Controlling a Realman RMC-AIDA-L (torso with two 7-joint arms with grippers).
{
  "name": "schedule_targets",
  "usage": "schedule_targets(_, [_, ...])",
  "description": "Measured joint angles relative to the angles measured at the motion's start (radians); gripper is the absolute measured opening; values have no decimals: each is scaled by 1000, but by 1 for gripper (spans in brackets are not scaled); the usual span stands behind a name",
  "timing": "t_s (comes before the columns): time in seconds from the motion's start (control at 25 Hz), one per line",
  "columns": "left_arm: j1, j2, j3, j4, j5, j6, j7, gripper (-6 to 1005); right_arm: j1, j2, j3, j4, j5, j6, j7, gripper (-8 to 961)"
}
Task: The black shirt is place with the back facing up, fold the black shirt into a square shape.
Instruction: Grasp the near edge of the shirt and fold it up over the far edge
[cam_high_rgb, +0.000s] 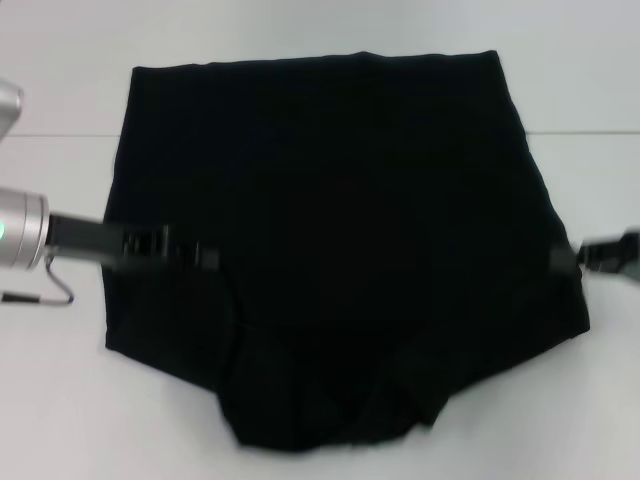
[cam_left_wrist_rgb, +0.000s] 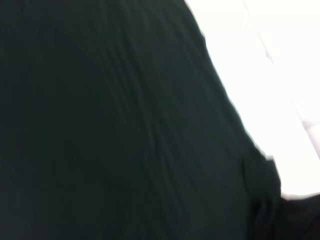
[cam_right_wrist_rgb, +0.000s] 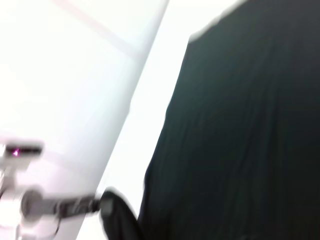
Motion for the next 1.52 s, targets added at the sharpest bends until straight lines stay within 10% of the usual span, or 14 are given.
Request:
schedule_targets(0.4, [-72,-34,51,-5,-41,-383,-88,48,63,12,-32,26,91,454,-23,142])
schedule_targets(0.72, [-81,-85,371,-26,1,-787,-231,49,157,55,-240,165,91,934,-24,152])
schedule_targets(1.52, [-102,-142,416,48,142,-1030,-317,49,301,86,-481,219,55,1386,-24,179])
